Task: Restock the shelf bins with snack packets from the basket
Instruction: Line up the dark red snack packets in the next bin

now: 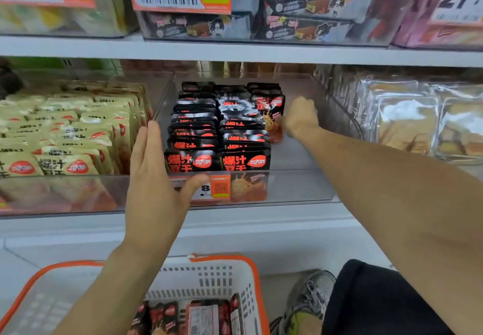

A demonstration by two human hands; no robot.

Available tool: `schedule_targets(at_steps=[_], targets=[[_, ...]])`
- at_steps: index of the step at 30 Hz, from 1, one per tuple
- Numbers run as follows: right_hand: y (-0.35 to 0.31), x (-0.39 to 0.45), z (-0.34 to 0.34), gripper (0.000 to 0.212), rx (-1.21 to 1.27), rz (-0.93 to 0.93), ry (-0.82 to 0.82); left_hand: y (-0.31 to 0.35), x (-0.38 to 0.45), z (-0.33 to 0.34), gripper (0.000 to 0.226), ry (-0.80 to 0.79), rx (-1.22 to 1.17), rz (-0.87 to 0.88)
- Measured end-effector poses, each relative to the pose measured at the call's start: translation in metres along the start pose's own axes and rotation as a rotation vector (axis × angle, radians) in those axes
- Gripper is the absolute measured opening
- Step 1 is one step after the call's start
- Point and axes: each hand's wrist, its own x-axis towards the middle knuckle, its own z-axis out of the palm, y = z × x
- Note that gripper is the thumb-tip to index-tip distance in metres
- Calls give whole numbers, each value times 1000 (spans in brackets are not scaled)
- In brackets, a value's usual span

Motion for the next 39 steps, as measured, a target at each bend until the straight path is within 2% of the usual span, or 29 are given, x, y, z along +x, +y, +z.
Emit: schedule_targets(at_steps=[4, 7, 8, 10, 12, 13, 15, 18, 19, 21, 23, 25, 27, 29, 32, 35, 39], targets=[[-1, -2, 0, 39, 71, 31, -1, -2, 2, -1, 110, 11, 26, 32], [4, -13, -20, 28, 155, -55, 38, 2, 2, -6, 104, 0, 26, 37], [5, -27, -33, 20, 185, -134, 105, 2, -1, -7, 95, 43, 8, 60], [2, -72, -60, 12, 296, -339, 256, 1, -16, -8, 62, 218, -20, 212], [-5, -136, -75, 6, 439, -504, 303, -9, -42, 3, 30, 301, -85, 345], [-6, -165, -71, 7, 479, -573, 264, -17, -57, 13, 21, 254, -123, 345], [-1, -220, -45, 10, 457, -677, 38, -38, -92, 37, 18, 0, -149, 201], [16, -279, 26, 16, 184, -673, -502, -85, -163, 68, 10, -617, -9, -155], [22, -294, 53, 18, 89, -622, -689, -104, -190, 72, 13, -842, 59, -246], [33, -320, 106, 25, -72, -520, -1052, -138, -242, 70, 33, -1252, 186, -384], [45, -345, 153, 39, -310, -505, -1332, -161, -284, 62, 48, -1480, 328, -430], [61, -368, 194, 49, -505, -487, -1519, -173, -309, 57, 43, -1548, 417, -370], [74, -389, 220, 55, -557, -433, -1608, -176, -318, 54, 37, -1547, 398, -342], [85, -405, 236, 65, -532, -392, -1637, -179, -321, 54, 37, -1550, 395, -347], [95, -427, 249, 56, -493, -307, -1671, -183, -324, 53, 44, -1633, 429, -329], [99, -437, 256, 39, -541, -322, -1673, -180, -327, 54, 52, -1679, 483, -307], [96, -432, 249, 47, -560, -396, -1640, -171, -328, 59, 52, -1676, 560, -262]])
